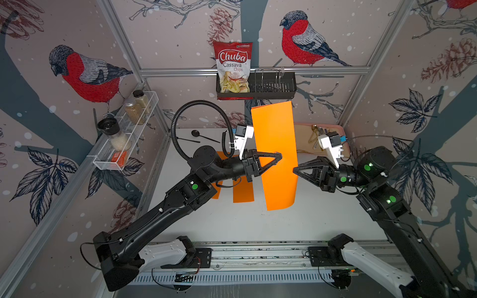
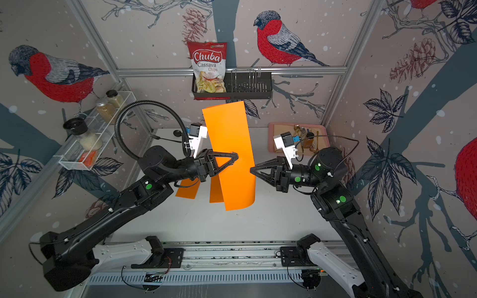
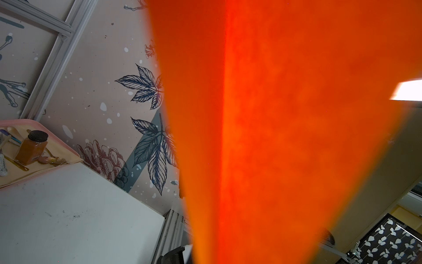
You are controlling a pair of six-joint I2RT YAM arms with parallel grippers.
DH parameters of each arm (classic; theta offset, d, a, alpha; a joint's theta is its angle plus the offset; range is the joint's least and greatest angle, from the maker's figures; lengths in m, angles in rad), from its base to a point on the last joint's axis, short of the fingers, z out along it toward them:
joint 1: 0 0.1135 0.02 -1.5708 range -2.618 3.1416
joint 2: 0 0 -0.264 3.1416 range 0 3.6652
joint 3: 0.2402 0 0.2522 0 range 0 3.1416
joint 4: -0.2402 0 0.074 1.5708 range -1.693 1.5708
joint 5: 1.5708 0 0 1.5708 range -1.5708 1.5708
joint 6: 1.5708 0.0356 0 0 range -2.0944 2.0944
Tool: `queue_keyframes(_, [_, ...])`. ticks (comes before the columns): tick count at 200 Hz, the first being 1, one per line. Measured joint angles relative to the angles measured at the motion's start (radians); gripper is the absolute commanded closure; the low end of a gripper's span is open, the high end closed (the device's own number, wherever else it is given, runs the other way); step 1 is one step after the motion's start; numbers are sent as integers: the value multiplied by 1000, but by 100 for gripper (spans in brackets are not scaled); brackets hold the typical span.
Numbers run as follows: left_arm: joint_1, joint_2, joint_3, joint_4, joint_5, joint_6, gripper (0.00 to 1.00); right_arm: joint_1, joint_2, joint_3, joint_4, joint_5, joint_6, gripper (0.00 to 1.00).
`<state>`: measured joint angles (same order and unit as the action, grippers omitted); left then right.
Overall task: Fold the rectangular paper in half along the long edge
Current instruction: Fold the paper.
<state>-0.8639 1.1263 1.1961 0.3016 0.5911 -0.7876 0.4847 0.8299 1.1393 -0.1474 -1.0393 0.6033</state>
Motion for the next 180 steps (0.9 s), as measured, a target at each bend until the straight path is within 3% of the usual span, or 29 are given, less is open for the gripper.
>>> queue_keyframes(20, [0, 0, 0, -7, 1, 0, 100, 4, -6, 2, -32, 13, -18, 91])
queue_keyframes(39, [1, 0, 2, -7, -1, 0, 100, 5, -10, 11, -58, 13, -32, 100])
queue_keyframes(51, [1, -1, 2, -8, -1, 1, 100, 6, -12, 11, -71, 14, -38, 100])
queue_keyframes(60, [1, -1, 2, -13, 0, 2, 100, 6, -13, 11, -78, 14, -48, 93])
queue_keyframes(94, [0, -1, 3, -22, 4, 2, 100, 11, -23, 11, -109, 18, -57, 100])
queue_keyframes(109, [0, -1, 3, -23, 8, 2, 100, 16, -28, 10, -114, 21, -58, 87])
queue_keyframes(127, [0, -1, 7, -21, 1, 3, 100, 20, -34, 5, -127, 21, -58, 100])
queue_keyframes(139, [1, -3, 9, -21, 0, 3, 100, 26, -37, 2, -131, 23, -57, 100])
queue_keyframes(143, [1, -3, 9, -21, 0, 3, 100, 29, -39, 1, -132, 23, -57, 98])
queue_keyframes(151, [0, -4, 9, -22, 1, 3, 100, 33, -42, -1, -138, 26, -57, 83])
queue_keyframes(157, [0, -4, 9, -22, 0, 3, 100, 34, -45, -1, -143, 26, -56, 81])
queue_keyframes(180, [1, -7, 10, -18, -18, 3, 100, 40, -50, -5, -150, 25, -58, 100])
